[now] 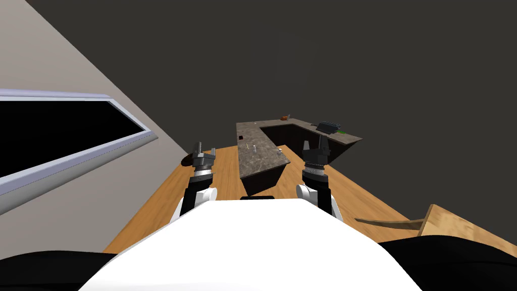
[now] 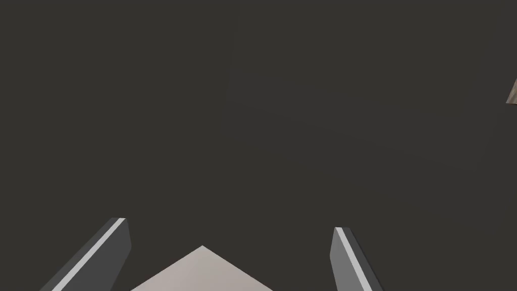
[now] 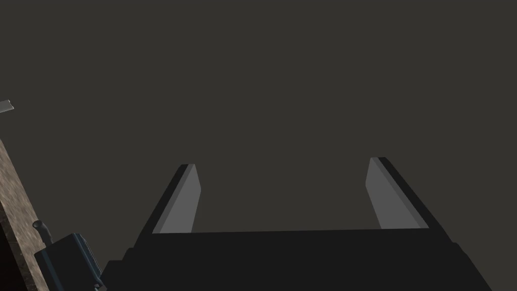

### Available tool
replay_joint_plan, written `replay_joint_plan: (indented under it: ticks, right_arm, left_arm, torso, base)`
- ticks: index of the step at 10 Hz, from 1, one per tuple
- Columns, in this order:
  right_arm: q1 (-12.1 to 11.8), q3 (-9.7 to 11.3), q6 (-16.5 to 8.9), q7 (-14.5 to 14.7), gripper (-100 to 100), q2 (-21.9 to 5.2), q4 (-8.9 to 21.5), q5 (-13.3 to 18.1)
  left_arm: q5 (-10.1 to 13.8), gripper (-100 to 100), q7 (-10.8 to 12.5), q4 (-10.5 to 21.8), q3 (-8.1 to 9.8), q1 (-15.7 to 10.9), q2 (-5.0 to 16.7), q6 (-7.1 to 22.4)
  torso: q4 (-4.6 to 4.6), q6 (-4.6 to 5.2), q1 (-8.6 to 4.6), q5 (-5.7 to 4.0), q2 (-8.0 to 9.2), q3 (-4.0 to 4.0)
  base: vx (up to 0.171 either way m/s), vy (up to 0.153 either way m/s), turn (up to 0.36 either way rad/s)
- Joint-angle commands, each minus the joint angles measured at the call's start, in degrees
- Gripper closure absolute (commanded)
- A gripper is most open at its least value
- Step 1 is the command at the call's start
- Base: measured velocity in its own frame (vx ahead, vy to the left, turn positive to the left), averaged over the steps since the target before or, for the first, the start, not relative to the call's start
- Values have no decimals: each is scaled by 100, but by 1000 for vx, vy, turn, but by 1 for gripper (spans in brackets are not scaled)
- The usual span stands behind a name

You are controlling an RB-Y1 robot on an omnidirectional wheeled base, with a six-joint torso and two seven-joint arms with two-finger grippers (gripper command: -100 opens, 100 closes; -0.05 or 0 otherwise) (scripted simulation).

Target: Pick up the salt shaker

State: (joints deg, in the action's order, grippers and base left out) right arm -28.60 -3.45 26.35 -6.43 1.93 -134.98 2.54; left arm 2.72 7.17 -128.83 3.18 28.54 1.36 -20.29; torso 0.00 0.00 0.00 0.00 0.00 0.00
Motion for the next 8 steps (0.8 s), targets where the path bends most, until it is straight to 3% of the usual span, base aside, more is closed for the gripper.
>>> replay_joint_plan:
  ticks: [1, 4, 7, 8]
  right_arm:
    - [0, 0, 0, 0, 0, 0, 0, 0]
    - [0, 1, 0, 0, 0, 1, 0, 0]
    - [1, 1, 0, 0, 0, 1, 0, 0]
    - [1, 1, 0, 0, 0, 1, 0, 0]
  left_arm:
    - [38, -100, 64, 97, 117, -104, 259, 160]
    - [125, -100, 214, 322, 400, -346, 560, 537]
    - [252, -100, 431, 634, 806, -691, 802, 1028]
    - [252, -100, 431, 634, 806, -691, 802, 1084]
  torso:
    - [0, 0, 0, 0, 0, 0]
    - [3, 0, -25, -6, 12, 7]
    - [4, -1, -38, -8, 22, 12]
    - [6, 1, -39, -9, 25, 14]
  base:
    - [-19, -39, 18]
    - [-34, -74, 32]
    - [-61, -105, 45]
    - [-47, -74, 9]
